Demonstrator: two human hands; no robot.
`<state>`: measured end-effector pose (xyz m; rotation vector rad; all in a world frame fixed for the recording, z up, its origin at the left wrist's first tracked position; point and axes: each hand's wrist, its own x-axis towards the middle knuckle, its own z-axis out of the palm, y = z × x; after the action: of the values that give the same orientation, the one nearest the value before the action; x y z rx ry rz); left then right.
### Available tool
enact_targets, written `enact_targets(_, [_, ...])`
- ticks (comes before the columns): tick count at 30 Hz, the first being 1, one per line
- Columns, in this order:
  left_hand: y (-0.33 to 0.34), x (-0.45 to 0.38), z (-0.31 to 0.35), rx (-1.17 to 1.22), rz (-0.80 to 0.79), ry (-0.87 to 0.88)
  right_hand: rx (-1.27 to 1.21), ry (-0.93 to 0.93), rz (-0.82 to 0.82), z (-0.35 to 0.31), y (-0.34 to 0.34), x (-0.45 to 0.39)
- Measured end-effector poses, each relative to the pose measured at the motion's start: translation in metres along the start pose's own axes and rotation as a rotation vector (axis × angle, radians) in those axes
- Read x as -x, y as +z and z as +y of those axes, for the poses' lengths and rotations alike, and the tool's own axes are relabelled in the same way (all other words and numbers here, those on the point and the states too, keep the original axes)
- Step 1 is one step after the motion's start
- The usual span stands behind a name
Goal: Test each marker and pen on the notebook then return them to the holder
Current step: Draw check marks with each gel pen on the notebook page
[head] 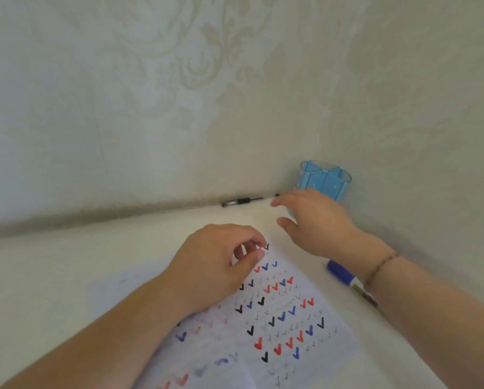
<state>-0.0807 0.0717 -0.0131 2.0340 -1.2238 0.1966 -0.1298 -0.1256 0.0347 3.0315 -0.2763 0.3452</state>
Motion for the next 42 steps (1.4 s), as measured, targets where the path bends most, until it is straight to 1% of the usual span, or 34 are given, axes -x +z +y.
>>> enact_targets(2, [0.000, 0.000, -0.001, -0.011, -0.017, -0.001, -0.067, -0.076, -0.067, -0.007, 0.024, -0.037])
enact_targets(4, [0.000, 0.000, -0.001, -0.010, -0.036, -0.009, -0.051, -0.106, -0.133, -0.012, 0.043, -0.064])
enact_targets(5, [0.000, 0.001, -0.001, -0.006, -0.048, -0.014, -0.041, -0.100, -0.141, -0.012, 0.050, -0.073])
enact_targets(7, [0.001, 0.001, -0.001, -0.011, -0.055, -0.009, -0.035, -0.074, -0.101, -0.012, 0.059, -0.082])
enact_targets(9, [0.001, 0.000, -0.002, -0.037, -0.020, 0.002, 0.013, -0.064, -0.039, -0.011, 0.068, -0.086])
enact_targets(12, [0.001, -0.002, -0.006, -0.077, 0.128, 0.001, 0.074, -0.083, -0.001, -0.013, 0.068, -0.084])
enact_targets(14, [0.003, -0.003, -0.013, -0.199, 0.232, -0.061, 0.111, -0.139, 0.042, -0.021, 0.059, -0.078])
enact_targets(16, [0.003, -0.005, -0.018, -0.370, 0.261, -0.156, 0.150, -0.252, 0.162, -0.035, 0.043, -0.060])
enact_targets(18, [-0.001, -0.006, -0.017, -0.457, 0.225, -0.199, 0.081, -0.333, 0.307, -0.050, 0.023, -0.029])
enact_targets(19, [-0.002, -0.006, -0.015, -0.433, 0.171, -0.195, 0.035, -0.332, 0.353, -0.055, 0.012, -0.012])
enact_targets(20, [-0.002, -0.006, -0.014, -0.344, 0.118, -0.156, 0.012, -0.288, 0.347, -0.054, 0.001, 0.005])
enact_targets(21, [-0.002, -0.006, -0.012, -0.222, 0.064, -0.096, -0.021, -0.192, 0.317, -0.048, -0.012, 0.021])
enact_targets(22, [-0.001, -0.005, -0.009, -0.101, 0.004, -0.037, -0.111, -0.063, 0.246, -0.039, -0.025, 0.037])
enact_targets(23, [0.000, -0.003, -0.005, -0.014, -0.046, 0.018, -0.301, 0.049, 0.175, -0.031, -0.037, 0.052])
enact_targets(25, [0.000, 0.000, 0.002, 0.081, -0.104, 0.111, -0.871, 0.128, 0.093, -0.016, -0.043, 0.073])
enact_targets(26, [0.000, 0.000, 0.004, 0.112, -0.118, 0.143, -1.095, 0.107, 0.071, -0.013, -0.042, 0.081])
enact_targets(27, [-0.001, 0.001, 0.007, 0.142, -0.122, 0.162, -1.269, 0.059, 0.059, -0.010, -0.036, 0.087])
enact_targets(29, [-0.005, 0.002, 0.010, 0.245, -0.092, 0.154, -1.616, -0.085, 0.036, -0.007, -0.022, 0.094])
enact_targets(30, [-0.006, 0.001, 0.011, 0.306, -0.085, 0.136, -1.694, -0.155, 0.038, -0.009, -0.017, 0.096])
enact_targets(31, [-0.007, 0.001, 0.012, 0.345, -0.094, 0.123, -1.668, -0.195, 0.067, -0.011, -0.014, 0.098])
enact_targets(32, [-0.007, 0.002, 0.013, 0.360, -0.121, 0.124, -1.605, -0.198, 0.095, -0.015, -0.011, 0.098])
enact_targets(34, [-0.004, 0.003, 0.017, 0.371, -0.206, 0.155, -1.515, -0.154, 0.132, -0.024, -0.003, 0.100])
enact_targets(35, [-0.003, 0.004, 0.019, 0.388, -0.239, 0.165, -1.504, -0.136, 0.150, -0.028, 0.000, 0.101])
enact_targets(39, [-0.003, 0.007, 0.021, 0.419, -0.289, 0.145, -1.487, -0.130, 0.236, -0.023, 0.002, 0.102])
enact_targets(40, [-0.003, 0.007, 0.020, 0.403, -0.312, 0.130, -1.517, -0.122, 0.232, -0.017, -0.004, 0.103])
enact_targets(42, [-0.004, 0.009, 0.019, 0.378, -0.343, 0.085, -1.575, -0.107, 0.170, -0.007, -0.020, 0.104])
